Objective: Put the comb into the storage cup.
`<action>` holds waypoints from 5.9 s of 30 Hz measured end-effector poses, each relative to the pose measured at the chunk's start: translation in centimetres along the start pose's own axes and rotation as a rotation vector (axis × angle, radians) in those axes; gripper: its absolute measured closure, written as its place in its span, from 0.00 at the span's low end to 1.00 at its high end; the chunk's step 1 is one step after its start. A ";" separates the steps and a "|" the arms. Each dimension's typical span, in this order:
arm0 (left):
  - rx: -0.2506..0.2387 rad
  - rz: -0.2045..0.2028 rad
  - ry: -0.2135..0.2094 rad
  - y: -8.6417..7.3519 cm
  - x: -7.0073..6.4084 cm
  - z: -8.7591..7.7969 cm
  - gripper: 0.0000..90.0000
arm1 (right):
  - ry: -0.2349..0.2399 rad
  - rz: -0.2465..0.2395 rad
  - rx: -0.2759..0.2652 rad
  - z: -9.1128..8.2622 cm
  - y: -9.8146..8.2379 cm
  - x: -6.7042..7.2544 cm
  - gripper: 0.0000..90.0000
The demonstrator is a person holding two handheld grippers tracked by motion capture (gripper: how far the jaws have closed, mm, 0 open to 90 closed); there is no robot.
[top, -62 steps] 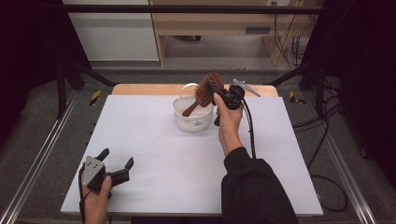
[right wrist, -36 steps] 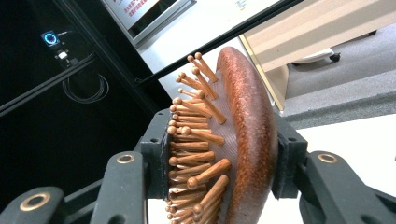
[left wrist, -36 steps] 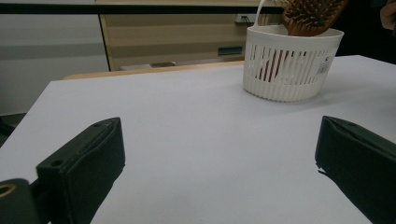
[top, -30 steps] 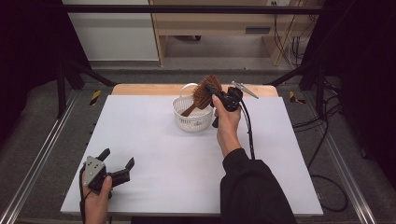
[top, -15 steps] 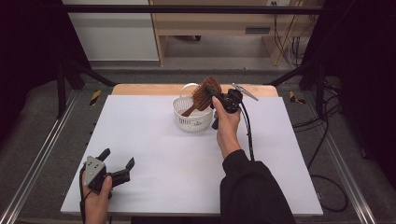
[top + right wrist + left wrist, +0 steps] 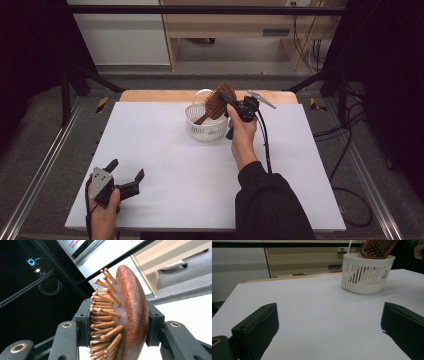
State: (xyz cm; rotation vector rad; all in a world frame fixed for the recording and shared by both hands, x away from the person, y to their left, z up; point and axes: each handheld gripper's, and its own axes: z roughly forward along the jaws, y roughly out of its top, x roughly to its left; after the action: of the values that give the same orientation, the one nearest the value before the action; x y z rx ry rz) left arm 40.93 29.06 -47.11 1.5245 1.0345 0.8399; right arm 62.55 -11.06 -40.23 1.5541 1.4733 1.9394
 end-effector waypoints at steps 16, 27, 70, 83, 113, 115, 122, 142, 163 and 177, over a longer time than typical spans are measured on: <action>0.004 0.001 -0.004 0.0 -0.1 0.0 0.02 | -0.006 -0.020 0.018 0.0 0.1 -0.2 0.55; 0.004 0.002 -0.005 0.0 -0.1 0.0 0.02 | -0.013 -0.021 0.035 -0.1 0.2 -0.6 0.53; 0.005 0.001 -0.006 0.0 -0.1 0.0 0.02 | -0.034 -0.016 0.067 -0.2 0.4 -1.5 0.48; 0.005 0.001 -0.006 0.0 0.0 0.0 0.02 | -0.039 -0.013 0.075 -0.3 0.3 -1.7 0.47; 0.005 0.002 -0.006 0.0 -0.1 0.0 0.02 | -0.053 -0.015 0.103 -0.4 0.3 -2.3 0.41; 0.006 0.002 -0.006 0.0 -0.1 0.1 0.02 | -0.055 -0.013 0.106 -0.3 0.3 -2.4 0.40; 0.006 0.002 -0.006 0.0 -0.1 0.1 0.02 | -0.063 -0.009 0.114 -0.4 0.2 -2.6 0.37; 0.005 0.002 -0.008 0.0 -0.1 0.1 0.02 | -0.116 -0.084 0.147 -0.4 0.2 -2.4 0.13; 0.005 0.006 -0.006 0.0 -0.2 0.1 0.02 | -0.196 -0.273 0.112 -2.3 1.6 -1.4 0.10; -0.001 0.008 -0.006 0.0 -0.2 0.0 0.02 | -0.195 -0.331 0.073 -5.0 3.2 -1.5 0.12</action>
State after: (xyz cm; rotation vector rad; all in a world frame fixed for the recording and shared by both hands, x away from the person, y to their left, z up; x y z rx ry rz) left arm 40.86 28.88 -47.10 1.5300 1.0243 0.8410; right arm 60.20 -16.30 -38.09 1.3775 1.6125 1.5214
